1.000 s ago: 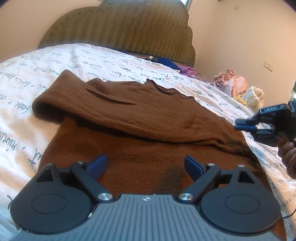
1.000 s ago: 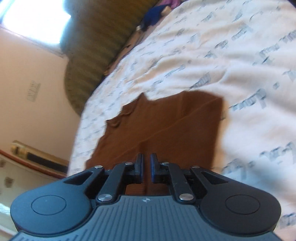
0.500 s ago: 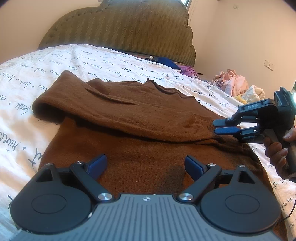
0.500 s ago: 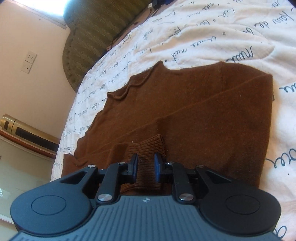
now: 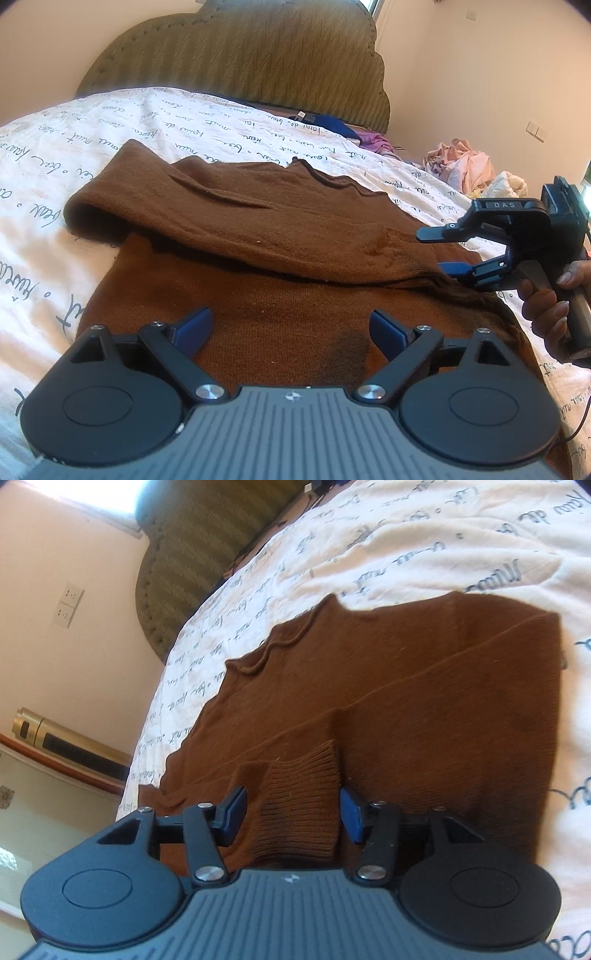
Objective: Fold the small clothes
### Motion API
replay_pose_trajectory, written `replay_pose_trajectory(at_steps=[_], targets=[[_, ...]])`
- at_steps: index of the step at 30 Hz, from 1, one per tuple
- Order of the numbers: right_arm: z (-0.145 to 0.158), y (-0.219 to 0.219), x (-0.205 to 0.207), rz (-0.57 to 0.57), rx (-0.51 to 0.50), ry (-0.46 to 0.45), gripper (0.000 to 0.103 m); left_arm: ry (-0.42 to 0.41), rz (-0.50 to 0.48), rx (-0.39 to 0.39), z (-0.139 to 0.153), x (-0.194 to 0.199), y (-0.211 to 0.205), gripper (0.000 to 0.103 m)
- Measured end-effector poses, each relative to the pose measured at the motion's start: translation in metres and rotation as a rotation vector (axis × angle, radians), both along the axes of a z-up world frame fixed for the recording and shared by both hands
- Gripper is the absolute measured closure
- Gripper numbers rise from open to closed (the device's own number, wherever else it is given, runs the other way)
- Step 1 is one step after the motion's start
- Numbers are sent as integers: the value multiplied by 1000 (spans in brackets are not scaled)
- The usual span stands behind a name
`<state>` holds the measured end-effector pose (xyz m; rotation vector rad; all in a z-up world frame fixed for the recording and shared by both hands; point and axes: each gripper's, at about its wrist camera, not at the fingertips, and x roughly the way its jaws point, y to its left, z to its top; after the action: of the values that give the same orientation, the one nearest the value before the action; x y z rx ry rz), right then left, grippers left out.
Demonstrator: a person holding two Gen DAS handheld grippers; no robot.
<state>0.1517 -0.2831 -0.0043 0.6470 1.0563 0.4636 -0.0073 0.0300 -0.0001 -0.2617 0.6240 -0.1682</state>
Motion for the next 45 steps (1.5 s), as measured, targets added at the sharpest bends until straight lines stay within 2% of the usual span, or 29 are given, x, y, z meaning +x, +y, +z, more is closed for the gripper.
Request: replay_pose_trajectory(at_steps=[2, 4, 7, 10, 14, 16, 20, 23, 26, 32, 35, 38, 40, 41, 43, 45], targets=[[3, 4, -2, 18, -16, -12, 56, 0, 0, 0, 0, 0, 0, 12], [2, 7, -4, 34, -35, -11, 87, 0, 0, 0, 0, 0, 0, 12], [8, 11, -11, 46, -83, -62, 95, 0, 0, 0, 0, 0, 0, 12], [23, 10, -15, 42, -112, -130, 96, 0, 0, 0, 0, 0, 0, 12], [59, -14, -15, 0, -104, -229, 96, 0, 0, 0, 0, 0, 0, 12], [64, -32, -15, -38, -154, -235, 96, -1, 0, -2, 0, 0, 0, 12], [34, -76, -15, -144, -228, -123, 96, -1, 1, -7, -1, 0, 2, 12], [11, -94, -25, -175, -197, -82, 96, -1, 0, -2, -2, 0, 1, 12], [9, -95, -28, -192, -172, -90, 96, 0, -1, 9, -2, 0, 0, 12], [33, -93, -22, -202, -199, -176, 96, 3, 2, 36, -1, 0, -5, 12], [16, -91, -12, -162, -222, -93, 94, 5, 0, 45, -1, 1, -6, 11], [15, -96, -20, -200, -174, -100, 92, 18, 4, 36, 4, 1, -1, 12], [24, -106, -27, -239, -121, -123, 85, 22, 16, 4, 18, 1, 9, 12], [28, -111, -31, -249, -106, -144, 82, 7, 21, -39, 28, 1, 19, 12], [38, -119, -37, -259, -116, -179, 67, -32, 59, -129, 47, 6, 45, 6], [41, -124, -37, -258, -131, -179, 60, -44, 124, -199, 59, 22, 73, 4]])
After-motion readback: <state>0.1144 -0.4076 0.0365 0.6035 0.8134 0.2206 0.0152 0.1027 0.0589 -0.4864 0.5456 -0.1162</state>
